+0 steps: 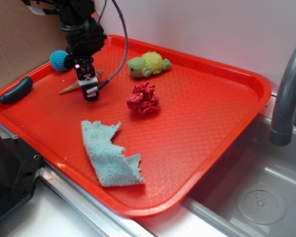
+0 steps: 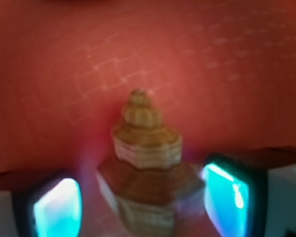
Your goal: Grab the shell.
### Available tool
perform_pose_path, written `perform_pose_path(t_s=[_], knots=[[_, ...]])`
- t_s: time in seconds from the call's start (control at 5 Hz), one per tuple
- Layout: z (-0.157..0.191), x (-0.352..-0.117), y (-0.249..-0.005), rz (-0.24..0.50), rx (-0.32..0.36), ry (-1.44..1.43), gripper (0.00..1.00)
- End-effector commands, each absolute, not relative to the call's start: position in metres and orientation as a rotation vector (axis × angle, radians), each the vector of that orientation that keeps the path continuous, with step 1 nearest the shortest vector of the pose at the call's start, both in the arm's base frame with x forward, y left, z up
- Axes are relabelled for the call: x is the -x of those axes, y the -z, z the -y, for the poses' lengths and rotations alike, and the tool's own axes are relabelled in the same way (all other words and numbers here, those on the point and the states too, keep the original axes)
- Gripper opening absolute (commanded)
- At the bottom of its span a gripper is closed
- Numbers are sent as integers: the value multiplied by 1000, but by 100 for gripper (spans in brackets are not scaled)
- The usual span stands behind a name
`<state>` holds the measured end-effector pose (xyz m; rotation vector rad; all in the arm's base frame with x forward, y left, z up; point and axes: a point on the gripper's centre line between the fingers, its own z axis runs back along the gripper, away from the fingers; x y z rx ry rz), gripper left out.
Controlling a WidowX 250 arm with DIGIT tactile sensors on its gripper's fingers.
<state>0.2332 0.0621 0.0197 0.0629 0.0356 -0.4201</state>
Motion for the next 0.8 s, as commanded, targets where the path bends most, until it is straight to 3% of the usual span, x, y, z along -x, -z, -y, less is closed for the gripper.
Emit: perform_pose_path(t_s=[0.0, 0.2, 0.6], knots=[[-56, -238, -35, -11, -69, 411, 14], [-56, -230, -62, -20, -121, 410, 0], [-14, -210, -161, -24, -99, 245, 0]])
